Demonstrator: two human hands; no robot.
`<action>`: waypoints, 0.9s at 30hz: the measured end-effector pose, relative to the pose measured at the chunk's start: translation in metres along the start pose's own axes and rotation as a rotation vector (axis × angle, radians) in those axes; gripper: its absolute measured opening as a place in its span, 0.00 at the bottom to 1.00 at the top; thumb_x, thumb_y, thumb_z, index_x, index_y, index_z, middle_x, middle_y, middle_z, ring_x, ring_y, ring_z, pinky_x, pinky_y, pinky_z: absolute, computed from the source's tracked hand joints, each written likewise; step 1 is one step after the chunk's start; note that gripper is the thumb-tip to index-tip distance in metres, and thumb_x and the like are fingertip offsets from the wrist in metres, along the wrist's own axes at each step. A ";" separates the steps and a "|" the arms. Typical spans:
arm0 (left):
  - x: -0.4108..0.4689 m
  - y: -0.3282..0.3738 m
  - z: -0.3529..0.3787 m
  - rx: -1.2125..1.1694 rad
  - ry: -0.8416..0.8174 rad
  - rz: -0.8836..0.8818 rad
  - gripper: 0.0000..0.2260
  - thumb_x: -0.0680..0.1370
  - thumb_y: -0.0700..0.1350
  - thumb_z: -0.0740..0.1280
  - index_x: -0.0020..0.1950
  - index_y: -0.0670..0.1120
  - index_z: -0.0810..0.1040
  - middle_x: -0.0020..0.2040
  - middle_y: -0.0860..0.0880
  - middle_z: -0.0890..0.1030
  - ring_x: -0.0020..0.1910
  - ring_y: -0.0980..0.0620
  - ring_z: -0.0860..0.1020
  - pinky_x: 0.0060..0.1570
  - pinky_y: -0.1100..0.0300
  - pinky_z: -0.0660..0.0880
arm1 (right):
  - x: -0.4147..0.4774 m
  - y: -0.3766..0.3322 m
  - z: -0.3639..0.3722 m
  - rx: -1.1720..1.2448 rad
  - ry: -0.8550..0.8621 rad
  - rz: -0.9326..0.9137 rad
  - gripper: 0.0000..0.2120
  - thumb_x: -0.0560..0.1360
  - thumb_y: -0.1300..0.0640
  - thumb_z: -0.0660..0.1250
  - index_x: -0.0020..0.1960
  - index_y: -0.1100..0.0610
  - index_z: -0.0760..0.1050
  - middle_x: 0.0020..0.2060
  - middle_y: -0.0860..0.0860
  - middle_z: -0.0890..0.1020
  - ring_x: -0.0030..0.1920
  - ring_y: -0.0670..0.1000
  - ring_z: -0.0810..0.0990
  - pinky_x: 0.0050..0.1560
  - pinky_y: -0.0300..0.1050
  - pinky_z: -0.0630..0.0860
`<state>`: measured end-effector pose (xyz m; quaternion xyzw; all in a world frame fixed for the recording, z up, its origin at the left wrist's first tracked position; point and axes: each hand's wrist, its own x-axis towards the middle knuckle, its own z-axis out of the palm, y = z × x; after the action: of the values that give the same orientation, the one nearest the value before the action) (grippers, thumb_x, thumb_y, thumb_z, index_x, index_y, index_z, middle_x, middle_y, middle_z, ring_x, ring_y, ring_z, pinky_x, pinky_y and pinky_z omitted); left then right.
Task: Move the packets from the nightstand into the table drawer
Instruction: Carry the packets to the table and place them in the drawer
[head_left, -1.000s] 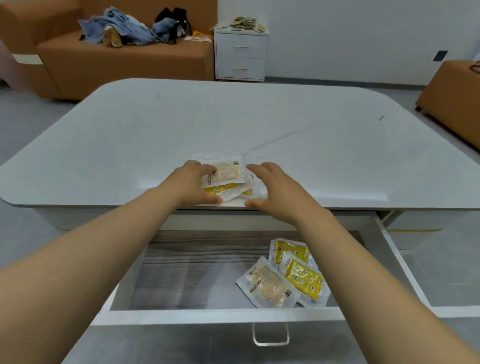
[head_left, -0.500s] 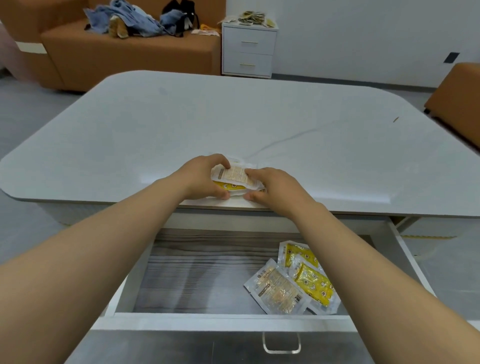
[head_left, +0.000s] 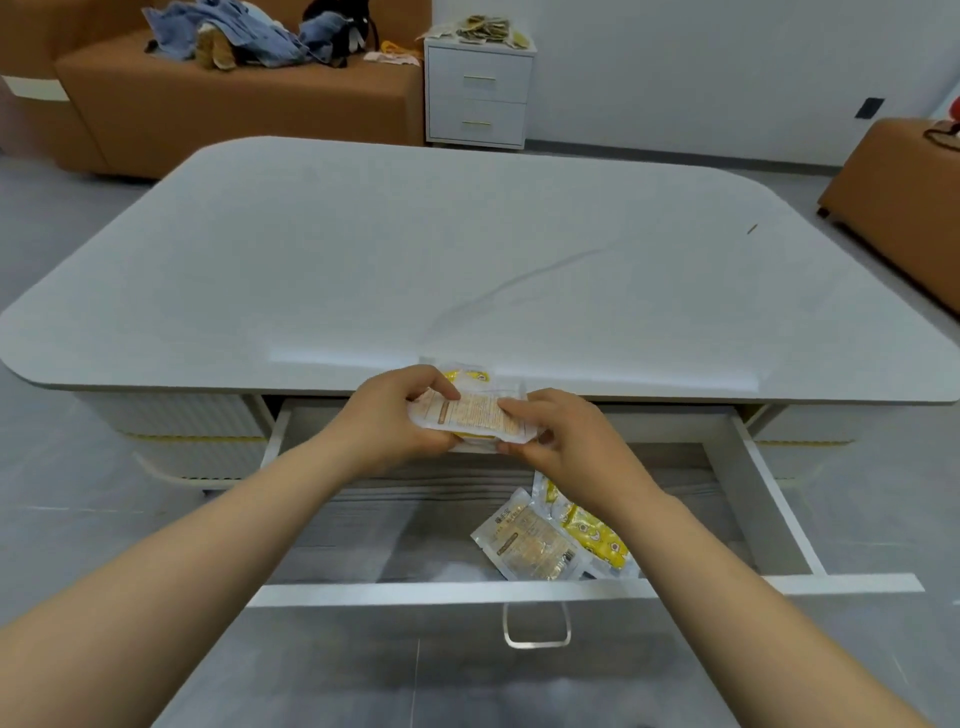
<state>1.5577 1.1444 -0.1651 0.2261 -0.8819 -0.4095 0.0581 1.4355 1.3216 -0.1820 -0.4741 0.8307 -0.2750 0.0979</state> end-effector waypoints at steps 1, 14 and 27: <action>-0.008 0.002 0.003 -0.003 -0.006 0.000 0.15 0.66 0.45 0.77 0.49 0.54 0.79 0.49 0.55 0.79 0.47 0.55 0.77 0.43 0.66 0.73 | -0.009 -0.001 -0.001 0.018 -0.010 0.003 0.21 0.75 0.48 0.68 0.67 0.49 0.74 0.55 0.47 0.78 0.54 0.48 0.74 0.55 0.46 0.73; -0.040 -0.031 0.058 -0.073 -0.213 -0.252 0.17 0.62 0.46 0.80 0.48 0.53 0.82 0.46 0.49 0.83 0.45 0.49 0.80 0.45 0.58 0.77 | -0.058 0.022 0.036 0.208 -0.281 0.247 0.15 0.71 0.49 0.73 0.58 0.45 0.80 0.50 0.45 0.82 0.49 0.47 0.79 0.53 0.45 0.75; -0.050 -0.037 0.057 0.124 -0.204 -0.263 0.24 0.66 0.50 0.77 0.60 0.52 0.77 0.63 0.51 0.76 0.59 0.52 0.75 0.57 0.56 0.75 | -0.063 0.024 0.032 0.083 -0.201 0.274 0.21 0.72 0.49 0.71 0.64 0.47 0.75 0.63 0.46 0.76 0.60 0.46 0.74 0.60 0.44 0.73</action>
<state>1.5987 1.1853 -0.2263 0.3001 -0.8696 -0.3791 -0.0997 1.4646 1.3724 -0.2280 -0.3769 0.8616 -0.2442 0.2366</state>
